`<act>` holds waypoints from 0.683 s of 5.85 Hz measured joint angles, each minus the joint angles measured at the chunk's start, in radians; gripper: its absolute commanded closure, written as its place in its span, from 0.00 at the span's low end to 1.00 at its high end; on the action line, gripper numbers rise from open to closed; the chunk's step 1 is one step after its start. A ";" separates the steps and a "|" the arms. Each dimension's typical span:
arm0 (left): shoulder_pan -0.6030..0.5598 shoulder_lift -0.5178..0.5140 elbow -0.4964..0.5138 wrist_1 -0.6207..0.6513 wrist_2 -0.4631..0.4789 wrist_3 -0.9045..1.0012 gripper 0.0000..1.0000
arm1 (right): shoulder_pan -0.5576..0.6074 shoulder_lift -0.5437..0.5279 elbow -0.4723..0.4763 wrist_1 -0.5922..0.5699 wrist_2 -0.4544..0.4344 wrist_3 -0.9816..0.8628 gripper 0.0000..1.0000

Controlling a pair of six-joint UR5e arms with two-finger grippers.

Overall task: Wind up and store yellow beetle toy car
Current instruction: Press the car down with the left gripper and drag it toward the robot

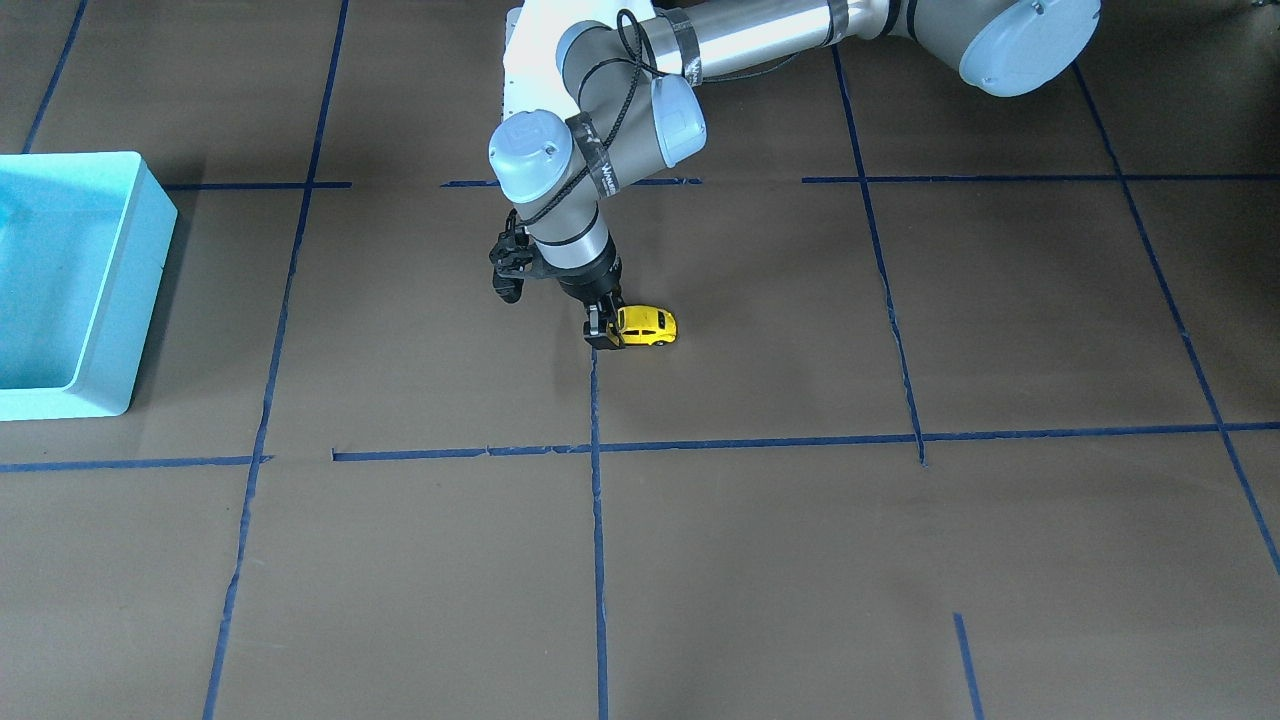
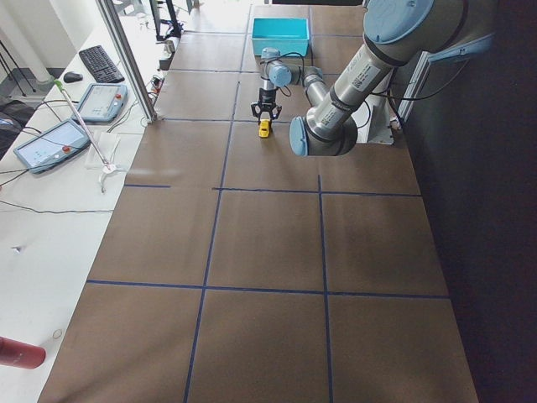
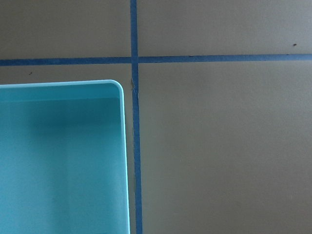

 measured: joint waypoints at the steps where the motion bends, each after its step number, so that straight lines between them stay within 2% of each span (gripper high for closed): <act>1: -0.003 0.000 -0.004 -0.006 -0.012 0.003 0.94 | 0.000 0.000 -0.001 0.001 0.000 0.000 0.00; 4: -0.036 0.000 -0.019 -0.084 -0.118 0.007 0.94 | 0.000 0.000 -0.001 0.001 0.000 0.000 0.00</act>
